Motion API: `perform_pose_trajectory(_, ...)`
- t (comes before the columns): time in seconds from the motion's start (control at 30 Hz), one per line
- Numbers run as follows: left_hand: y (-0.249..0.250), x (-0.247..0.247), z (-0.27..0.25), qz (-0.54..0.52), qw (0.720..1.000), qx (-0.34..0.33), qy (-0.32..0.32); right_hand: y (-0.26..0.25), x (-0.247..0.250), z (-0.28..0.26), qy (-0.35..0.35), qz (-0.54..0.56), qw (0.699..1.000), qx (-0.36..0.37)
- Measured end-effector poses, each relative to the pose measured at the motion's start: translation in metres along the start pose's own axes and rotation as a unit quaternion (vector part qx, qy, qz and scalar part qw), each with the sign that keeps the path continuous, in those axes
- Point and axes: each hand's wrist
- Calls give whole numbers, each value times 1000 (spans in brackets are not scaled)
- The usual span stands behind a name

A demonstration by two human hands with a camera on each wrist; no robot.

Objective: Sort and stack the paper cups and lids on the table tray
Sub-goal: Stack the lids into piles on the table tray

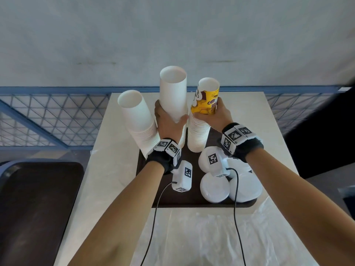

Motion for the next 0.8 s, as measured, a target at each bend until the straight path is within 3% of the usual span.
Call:
perform_pose_trajectory(0.17, -21, 9, -47, 51, 992, -86, -70, 2, -1, 1, -7, -11, 1000, -1)
perform_pose_trajectory(0.27, -54, 29, -87, 44, 985, -147, -80, 4, -1, 2, -14, -16, 1000, -1)
perform_pose_trajectory(0.37, -95, 49, -97, 15, 997, -67, -42, 4, -2, 1, -22, -17, 1000, 1)
perform_pose_trajectory(0.47, -110, 65, -77, 7, 1000, 17, -3, 3, -5, -4, -30, -19, 999, 0)
perform_pose_trajectory(0.63, -102, 70, -21, -53, 998, -5, -40, 5, -11, -19, -38, -30, 999, -1)
perform_pose_trajectory(0.8, -81, 69, 1, 1, 997, 27, -70, 6, -18, -46, -65, -24, 998, 1)
Point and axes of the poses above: each hand's wrist, its own z-axis towards the middle knuckle, its own x-axis out of the back of the hand, y = z × x, and after that the axes turned 14 degrees about z, right-handed
